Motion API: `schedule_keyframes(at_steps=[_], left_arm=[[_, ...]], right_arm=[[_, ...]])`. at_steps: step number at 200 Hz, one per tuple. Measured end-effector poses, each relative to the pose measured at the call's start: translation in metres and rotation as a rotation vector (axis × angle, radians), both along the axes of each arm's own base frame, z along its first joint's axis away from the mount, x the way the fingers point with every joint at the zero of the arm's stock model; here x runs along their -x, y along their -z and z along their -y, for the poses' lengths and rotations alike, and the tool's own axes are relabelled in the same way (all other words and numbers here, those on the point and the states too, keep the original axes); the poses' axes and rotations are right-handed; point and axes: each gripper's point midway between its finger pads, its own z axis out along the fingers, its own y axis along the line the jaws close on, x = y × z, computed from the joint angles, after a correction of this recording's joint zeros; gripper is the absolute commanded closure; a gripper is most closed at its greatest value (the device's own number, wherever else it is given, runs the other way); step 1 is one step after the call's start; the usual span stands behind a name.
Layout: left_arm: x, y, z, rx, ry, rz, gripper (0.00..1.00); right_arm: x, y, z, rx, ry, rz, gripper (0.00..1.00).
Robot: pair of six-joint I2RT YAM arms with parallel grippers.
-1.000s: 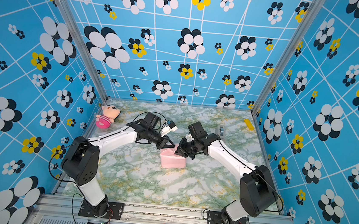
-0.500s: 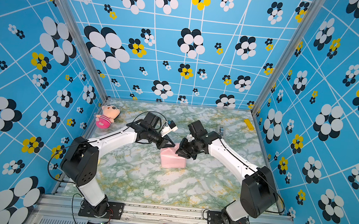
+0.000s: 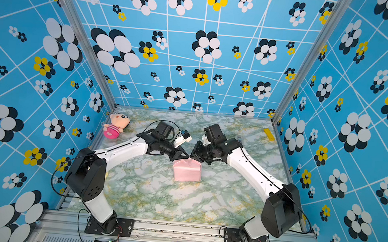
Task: Wrap a gift box in wrapping paper
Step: Stick the wrapping paper to the gift box.
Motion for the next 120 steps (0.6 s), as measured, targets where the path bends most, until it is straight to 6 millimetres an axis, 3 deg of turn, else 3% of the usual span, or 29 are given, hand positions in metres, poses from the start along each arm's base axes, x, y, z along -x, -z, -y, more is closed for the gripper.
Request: schedule_keyframes(at_steps=[69,97,120], left_arm=[[0.0,0.0,0.0,0.0,0.0,0.0,1.0],[0.0,0.0,0.0,-0.001,0.002,0.001,1.0],[0.001,0.001,0.0,-0.003,0.003,-0.002,0.99]], right_arm=[[-0.003,0.028,-0.009,-0.008,0.001,-0.034,1.0],[0.004,0.048,-0.007,0.003,0.0,-0.072,1.0],[0.006,0.05,-0.007,-0.017,-0.003,-0.05,1.0]])
